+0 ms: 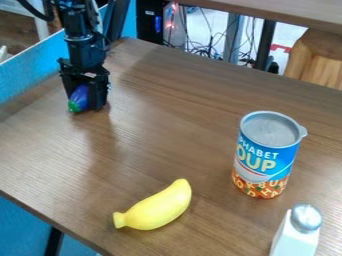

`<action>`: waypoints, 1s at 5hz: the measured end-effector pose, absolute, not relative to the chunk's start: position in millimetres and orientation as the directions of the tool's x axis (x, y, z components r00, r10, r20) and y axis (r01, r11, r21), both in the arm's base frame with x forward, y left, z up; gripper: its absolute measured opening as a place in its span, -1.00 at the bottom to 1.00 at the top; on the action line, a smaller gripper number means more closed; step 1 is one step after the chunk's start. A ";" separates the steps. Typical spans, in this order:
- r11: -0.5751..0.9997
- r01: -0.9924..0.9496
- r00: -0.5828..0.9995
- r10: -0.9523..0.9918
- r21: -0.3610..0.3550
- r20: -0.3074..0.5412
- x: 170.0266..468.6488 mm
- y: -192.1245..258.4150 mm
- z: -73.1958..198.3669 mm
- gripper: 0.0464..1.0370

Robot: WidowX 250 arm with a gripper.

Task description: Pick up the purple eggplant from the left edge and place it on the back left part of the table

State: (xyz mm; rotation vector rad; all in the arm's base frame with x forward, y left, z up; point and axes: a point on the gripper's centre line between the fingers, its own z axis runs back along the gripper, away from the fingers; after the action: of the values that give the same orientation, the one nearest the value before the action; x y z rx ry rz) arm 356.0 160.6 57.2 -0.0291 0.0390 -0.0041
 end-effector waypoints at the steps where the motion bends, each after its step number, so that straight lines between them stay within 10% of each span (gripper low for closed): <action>1: 1.000 -0.002 0.999 0.001 -0.030 -0.044 354.9 160.4 56.1 0.68; 5: 1.000 0.001 0.995 -0.001 -0.001 0.100 322.0 136.6 127.9 0.93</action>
State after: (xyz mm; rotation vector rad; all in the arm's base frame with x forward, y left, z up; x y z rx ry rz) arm 322.0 136.6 127.9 -0.0012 -0.1000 -0.0008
